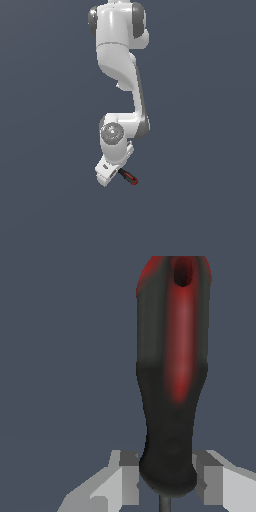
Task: Pick up the object and move it to a goal position.
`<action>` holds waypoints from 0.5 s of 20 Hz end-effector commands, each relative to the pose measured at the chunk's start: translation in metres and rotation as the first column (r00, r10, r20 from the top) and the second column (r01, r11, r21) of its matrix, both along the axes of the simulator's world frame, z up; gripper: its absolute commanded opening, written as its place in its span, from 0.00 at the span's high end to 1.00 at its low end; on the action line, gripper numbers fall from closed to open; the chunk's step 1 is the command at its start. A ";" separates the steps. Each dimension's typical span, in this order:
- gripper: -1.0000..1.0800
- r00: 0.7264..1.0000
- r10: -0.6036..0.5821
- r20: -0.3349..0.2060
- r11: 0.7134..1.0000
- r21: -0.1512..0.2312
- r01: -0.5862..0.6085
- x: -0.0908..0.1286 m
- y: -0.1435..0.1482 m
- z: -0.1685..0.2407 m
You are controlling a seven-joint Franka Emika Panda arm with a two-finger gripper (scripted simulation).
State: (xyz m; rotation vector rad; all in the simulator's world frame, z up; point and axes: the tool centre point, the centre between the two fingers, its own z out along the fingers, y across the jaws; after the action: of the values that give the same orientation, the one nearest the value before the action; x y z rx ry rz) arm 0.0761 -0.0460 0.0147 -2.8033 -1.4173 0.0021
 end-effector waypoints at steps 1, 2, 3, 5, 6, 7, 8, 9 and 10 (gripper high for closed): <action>1.00 1.000 0.001 0.001 1.000 0.000 -0.001 -0.003 0.004 0.001; 1.00 1.000 0.001 0.001 1.000 0.000 -0.001 -0.004 0.005 0.002; 1.00 1.000 0.001 0.001 1.000 0.000 -0.001 -0.006 0.007 0.002; 1.00 1.000 0.001 0.001 1.000 0.000 -0.001 -0.011 0.013 0.003; 1.00 1.000 0.001 0.001 1.000 0.000 -0.001 -0.014 0.015 0.004; 1.00 1.000 0.001 0.001 1.000 0.000 -0.001 -0.017 0.019 0.005; 1.00 1.000 0.001 0.001 1.000 0.000 -0.001 -0.020 0.022 0.005; 1.00 1.000 0.001 0.001 1.000 0.000 -0.001 -0.024 0.026 0.006; 1.00 1.000 0.001 0.001 1.000 0.000 -0.001 -0.028 0.031 0.007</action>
State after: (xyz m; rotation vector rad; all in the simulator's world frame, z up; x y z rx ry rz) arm 0.0533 -0.0219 0.0201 -2.8031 -1.4171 0.0027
